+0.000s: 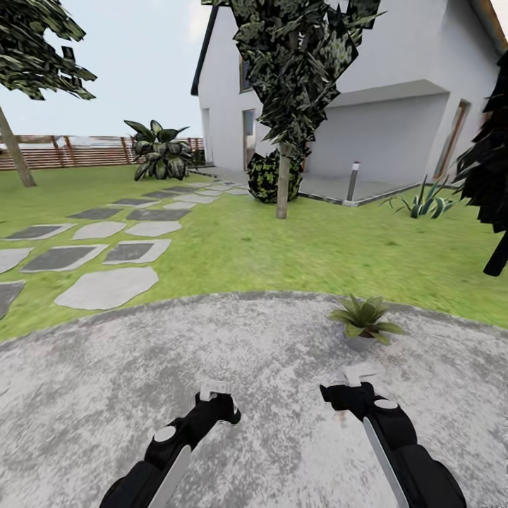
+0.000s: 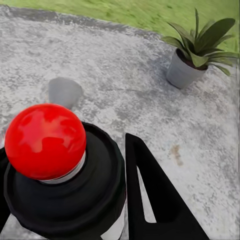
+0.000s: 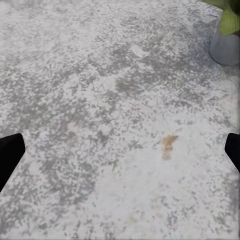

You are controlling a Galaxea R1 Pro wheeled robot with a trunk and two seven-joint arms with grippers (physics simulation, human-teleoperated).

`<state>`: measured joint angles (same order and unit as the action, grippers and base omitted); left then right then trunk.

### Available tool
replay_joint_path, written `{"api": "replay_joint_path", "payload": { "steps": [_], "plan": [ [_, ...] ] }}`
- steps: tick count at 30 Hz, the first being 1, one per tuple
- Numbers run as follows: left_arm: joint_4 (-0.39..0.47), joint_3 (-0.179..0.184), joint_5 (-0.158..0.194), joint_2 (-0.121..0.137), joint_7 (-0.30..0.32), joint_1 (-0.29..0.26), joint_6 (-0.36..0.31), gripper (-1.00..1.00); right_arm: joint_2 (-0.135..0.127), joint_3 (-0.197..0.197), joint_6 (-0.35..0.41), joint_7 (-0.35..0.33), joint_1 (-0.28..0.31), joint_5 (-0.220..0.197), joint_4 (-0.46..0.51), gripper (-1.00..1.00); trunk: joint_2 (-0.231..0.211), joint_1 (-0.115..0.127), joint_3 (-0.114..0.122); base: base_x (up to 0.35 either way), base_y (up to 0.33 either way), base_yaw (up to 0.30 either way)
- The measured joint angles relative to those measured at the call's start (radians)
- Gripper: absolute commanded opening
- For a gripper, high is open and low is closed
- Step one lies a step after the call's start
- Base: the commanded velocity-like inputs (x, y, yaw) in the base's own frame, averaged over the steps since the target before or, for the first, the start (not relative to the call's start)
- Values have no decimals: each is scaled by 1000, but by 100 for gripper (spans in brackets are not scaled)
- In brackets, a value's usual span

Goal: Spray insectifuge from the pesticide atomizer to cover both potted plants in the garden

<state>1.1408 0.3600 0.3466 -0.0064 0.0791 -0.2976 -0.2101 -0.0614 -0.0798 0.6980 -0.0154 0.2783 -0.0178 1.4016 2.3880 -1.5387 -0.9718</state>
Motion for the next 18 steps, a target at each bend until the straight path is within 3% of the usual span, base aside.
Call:
{"api": "replay_joint_path", "payload": {
  "steps": [5, 7, 9, 11, 12, 18],
  "plan": [
    [-24, -2, -5, 1, 101, 0, -1, -100, -3, 0, 0, -29, -1, -4, 0, 100, 0, 0, 0, 261, 208, -295],
    [-28, -2, -6, 1, 113, 0, -1, -100, -3, 0, 1, -49, -1, -4, 0, 100, 0, 0, 0, 258, 204, -295],
    [-30, -2, -6, 1, 118, 0, -1, -100, -3, 0, 1, -86, -1, -4, 0, 100, 0, 0, 0, 257, 204, -292],
    [-37, -3, -7, 0, 126, 0, -2, -100, -10, 0, 2, -167, -1, -4, 0, 100, 0, 0, 0, 257, 203, -290],
    [-93, -2, -9, 1, 209, -22, 0, -100, -13, 1, 2, -202, -1, -3, 0, 100, 0, 0, 0, 257, 202, -291],
    [-135, -3, -10, 7, 269, -38, 1, -100, -16, 3, 9, -212, -1, -2, 5, 100, 0, 0, 0, 257, 202, -292]
  ]
}}
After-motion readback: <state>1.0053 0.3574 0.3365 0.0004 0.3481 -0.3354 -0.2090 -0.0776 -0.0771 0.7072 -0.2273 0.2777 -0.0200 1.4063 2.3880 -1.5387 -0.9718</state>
